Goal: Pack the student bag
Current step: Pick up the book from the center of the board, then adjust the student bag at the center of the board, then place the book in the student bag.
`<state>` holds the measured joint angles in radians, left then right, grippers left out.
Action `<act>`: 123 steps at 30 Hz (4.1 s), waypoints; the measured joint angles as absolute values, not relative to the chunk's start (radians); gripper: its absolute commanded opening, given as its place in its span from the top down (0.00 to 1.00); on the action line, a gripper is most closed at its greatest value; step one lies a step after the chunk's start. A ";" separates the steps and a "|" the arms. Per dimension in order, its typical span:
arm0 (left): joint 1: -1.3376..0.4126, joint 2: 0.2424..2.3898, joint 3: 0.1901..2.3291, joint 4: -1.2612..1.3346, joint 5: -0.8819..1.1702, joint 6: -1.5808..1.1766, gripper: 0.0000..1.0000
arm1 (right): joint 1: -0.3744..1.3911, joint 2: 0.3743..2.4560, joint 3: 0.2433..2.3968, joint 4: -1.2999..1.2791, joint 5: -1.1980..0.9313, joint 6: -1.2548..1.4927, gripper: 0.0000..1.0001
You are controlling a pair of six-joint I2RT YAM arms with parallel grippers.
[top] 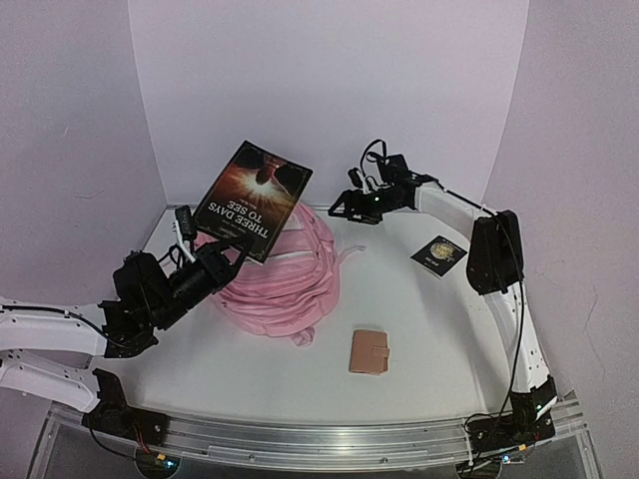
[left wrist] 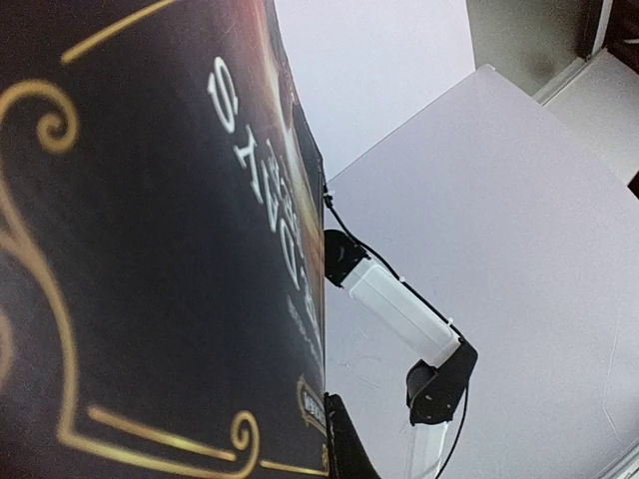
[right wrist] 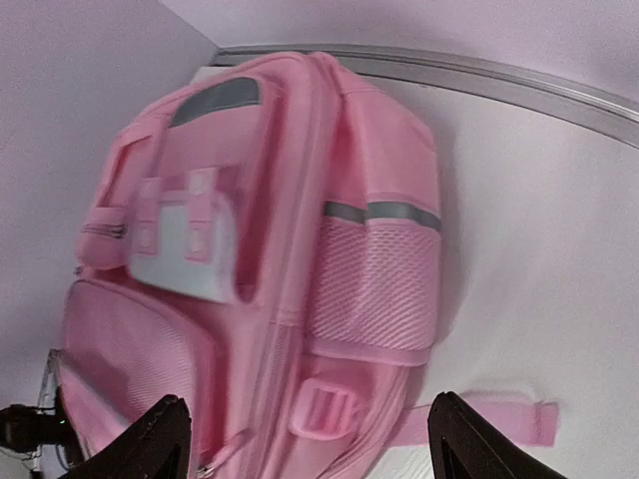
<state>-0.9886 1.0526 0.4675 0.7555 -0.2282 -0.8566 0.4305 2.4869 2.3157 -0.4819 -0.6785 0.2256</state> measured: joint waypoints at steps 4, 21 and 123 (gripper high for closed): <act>-0.989 1.047 0.467 0.700 -0.232 -0.846 1.00 | 0.433 2.629 2.430 -0.511 -0.614 0.203 0.13; -0.989 0.990 0.467 0.584 -0.251 -0.845 1.00 | 0.455 2.836 2.566 -0.367 -0.590 0.270 0.82; -0.977 0.693 0.478 -0.062 -0.272 -1.010 1.00 | 0.947 2.169 1.784 -0.328 0.044 -0.606 1.00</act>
